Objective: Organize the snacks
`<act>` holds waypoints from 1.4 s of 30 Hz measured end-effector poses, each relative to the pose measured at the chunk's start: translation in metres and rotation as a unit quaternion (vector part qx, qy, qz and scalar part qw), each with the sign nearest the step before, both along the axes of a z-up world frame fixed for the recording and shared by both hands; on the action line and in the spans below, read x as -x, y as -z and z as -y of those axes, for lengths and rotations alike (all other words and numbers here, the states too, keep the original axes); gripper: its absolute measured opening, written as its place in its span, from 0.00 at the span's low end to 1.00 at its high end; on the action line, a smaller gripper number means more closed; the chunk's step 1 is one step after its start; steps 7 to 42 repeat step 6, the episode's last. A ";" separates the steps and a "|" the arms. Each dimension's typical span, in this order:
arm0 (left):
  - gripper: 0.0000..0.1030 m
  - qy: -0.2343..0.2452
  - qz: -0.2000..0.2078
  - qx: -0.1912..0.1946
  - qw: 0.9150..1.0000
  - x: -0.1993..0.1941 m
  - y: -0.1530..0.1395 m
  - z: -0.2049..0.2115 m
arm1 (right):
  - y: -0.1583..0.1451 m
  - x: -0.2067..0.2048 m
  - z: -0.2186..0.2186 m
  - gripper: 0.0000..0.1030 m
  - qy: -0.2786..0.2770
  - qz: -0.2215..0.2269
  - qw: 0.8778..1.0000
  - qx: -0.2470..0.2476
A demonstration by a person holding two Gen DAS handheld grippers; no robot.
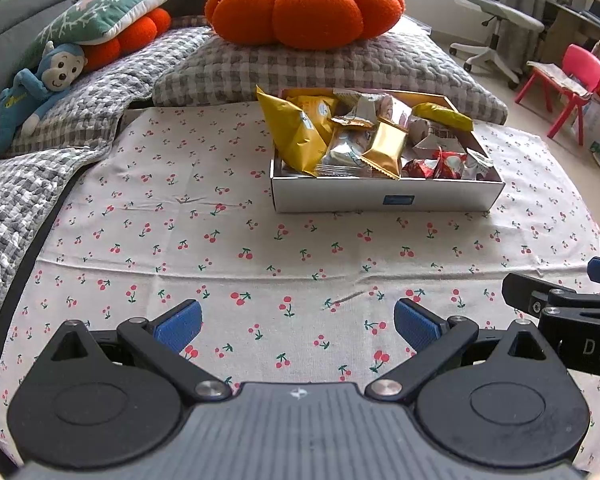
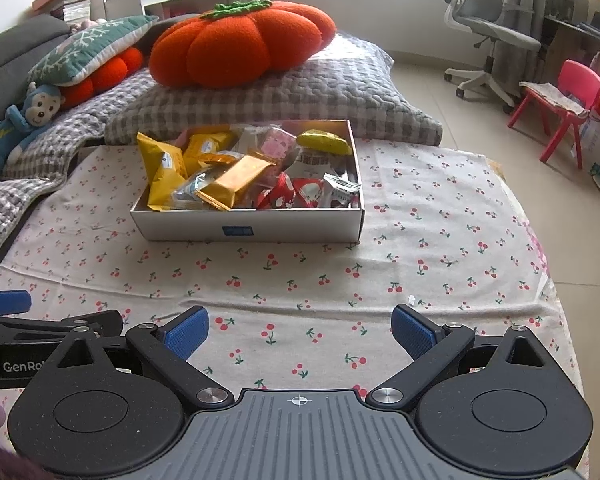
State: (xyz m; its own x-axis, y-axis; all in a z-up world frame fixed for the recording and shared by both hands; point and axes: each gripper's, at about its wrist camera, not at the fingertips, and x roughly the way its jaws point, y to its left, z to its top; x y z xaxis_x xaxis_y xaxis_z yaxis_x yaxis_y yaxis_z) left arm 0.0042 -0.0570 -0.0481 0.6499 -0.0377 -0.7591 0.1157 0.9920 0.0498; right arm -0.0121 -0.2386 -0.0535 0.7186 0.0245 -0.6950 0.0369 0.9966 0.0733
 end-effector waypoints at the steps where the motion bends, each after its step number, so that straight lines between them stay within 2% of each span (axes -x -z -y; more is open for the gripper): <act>1: 1.00 0.000 0.000 0.000 1.000 0.000 0.000 0.000 | 0.000 0.000 0.000 0.96 0.000 0.000 1.000 0.000; 42: 1.00 0.001 0.000 -0.002 1.000 0.000 0.001 0.000 | 0.000 0.000 0.000 0.96 0.000 0.000 1.000 0.000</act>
